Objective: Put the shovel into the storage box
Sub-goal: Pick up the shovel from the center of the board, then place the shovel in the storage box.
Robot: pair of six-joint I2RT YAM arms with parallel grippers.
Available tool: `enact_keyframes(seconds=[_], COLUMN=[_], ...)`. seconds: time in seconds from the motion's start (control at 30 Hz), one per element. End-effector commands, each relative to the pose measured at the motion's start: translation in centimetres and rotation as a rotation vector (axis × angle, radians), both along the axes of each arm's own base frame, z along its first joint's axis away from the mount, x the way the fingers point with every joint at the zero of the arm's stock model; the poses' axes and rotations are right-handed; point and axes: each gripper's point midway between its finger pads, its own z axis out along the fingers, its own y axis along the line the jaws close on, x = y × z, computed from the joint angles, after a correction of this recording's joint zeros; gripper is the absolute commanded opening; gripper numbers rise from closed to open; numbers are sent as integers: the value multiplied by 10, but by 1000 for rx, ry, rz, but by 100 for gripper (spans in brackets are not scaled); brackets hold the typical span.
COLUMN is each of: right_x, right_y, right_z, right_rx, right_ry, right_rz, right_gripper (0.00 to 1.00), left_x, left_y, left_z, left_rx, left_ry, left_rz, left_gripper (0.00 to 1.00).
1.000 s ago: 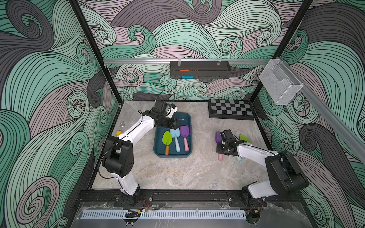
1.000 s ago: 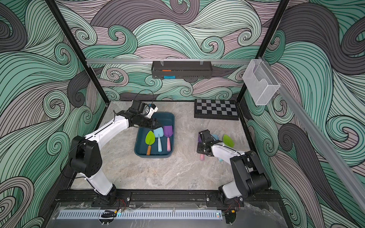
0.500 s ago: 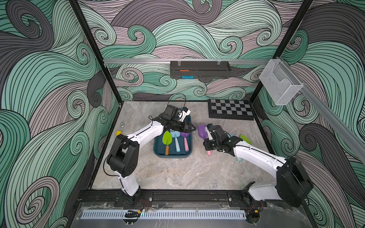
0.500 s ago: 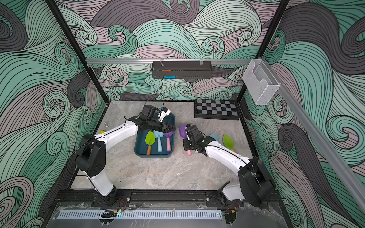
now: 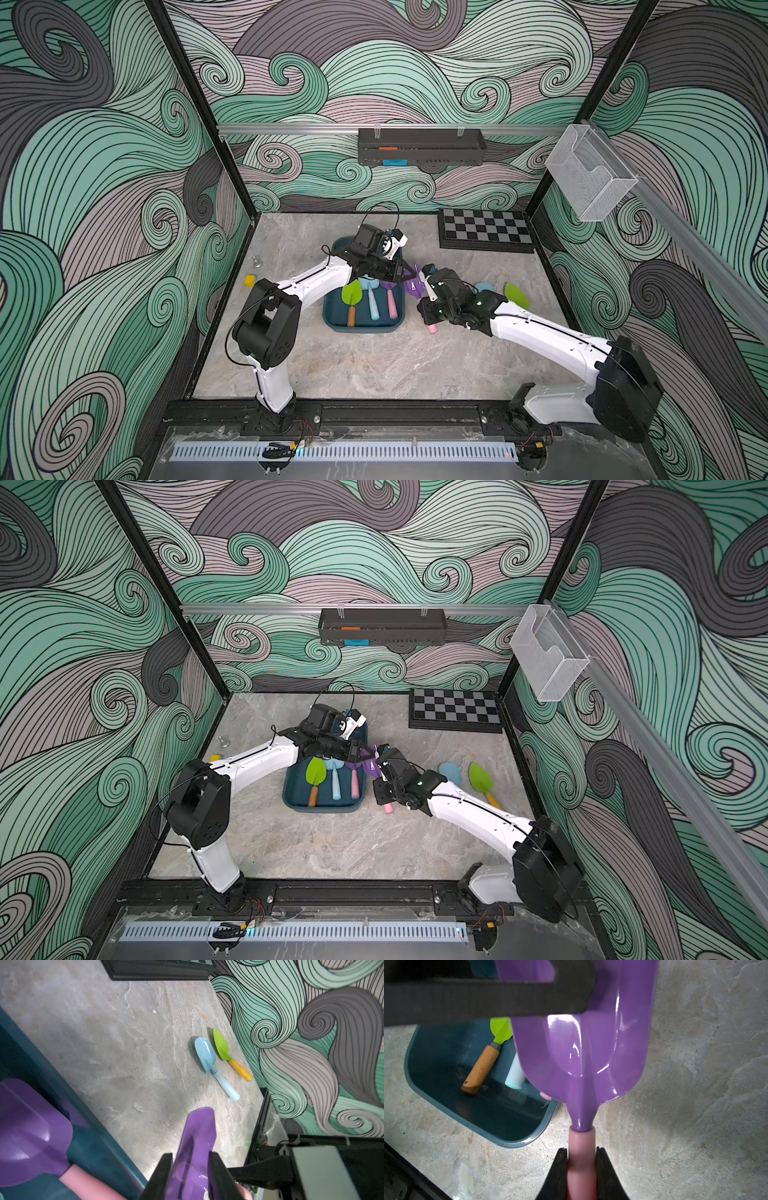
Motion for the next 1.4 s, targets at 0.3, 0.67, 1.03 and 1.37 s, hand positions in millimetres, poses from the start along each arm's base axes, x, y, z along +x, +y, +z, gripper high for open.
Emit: enact_keyframes(seconds=[0.3, 0.67, 1.03, 1.37], right_x=[7, -8, -17, -17], right_y=[6, -43, -84, -104], right_z=[30, 46, 9, -2], right_rx=[57, 21, 1, -35], right_ry=[-114, -241, -171, -121], right_rz=[-5, -91, -195, -270], right_gripper=[33, 70, 67, 66], left_x=[5, 48, 71, 81], left_y=[-15, 55, 104, 87], left_z=[10, 62, 30, -31], left_rx=[-36, -78, 24, -5], left_ry=[-22, -63, -127, 7], left_rz=[-28, 27, -15, -73], left_gripper=[0, 0, 3, 7])
